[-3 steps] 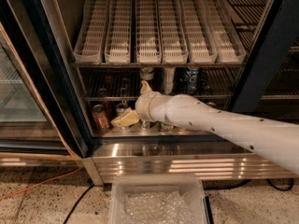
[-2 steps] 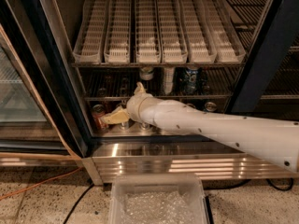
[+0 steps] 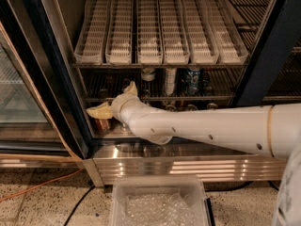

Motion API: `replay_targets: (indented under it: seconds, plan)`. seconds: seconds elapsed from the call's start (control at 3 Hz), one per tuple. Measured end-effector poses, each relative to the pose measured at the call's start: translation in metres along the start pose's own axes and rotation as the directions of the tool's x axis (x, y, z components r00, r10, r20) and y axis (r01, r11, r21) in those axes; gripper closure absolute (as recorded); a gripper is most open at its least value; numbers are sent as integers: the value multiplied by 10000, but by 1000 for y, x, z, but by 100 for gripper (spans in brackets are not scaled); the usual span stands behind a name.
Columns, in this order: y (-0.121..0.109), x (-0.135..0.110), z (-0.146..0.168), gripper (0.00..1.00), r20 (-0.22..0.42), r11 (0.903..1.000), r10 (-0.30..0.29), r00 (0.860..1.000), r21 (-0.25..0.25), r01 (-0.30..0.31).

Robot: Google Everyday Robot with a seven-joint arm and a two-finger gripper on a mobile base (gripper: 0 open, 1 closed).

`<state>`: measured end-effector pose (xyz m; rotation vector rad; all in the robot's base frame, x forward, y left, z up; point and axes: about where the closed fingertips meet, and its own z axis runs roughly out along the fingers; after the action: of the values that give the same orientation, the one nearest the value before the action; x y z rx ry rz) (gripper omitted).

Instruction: Pick coke can from middle shelf of fridge

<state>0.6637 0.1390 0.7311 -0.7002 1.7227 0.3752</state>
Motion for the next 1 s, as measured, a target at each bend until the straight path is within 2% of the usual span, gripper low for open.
replay_targets:
  seconds: [0.33,0.67,1.0]
  plan:
    - [-15,-11,2,0,434,9933,207,9988,1129,-255]
    - [-36,-12,-5,0,908,9800,477,9947,1883,-642]
    - [-36,-12,-5,0,908,9800,477,9947,1883,-642]
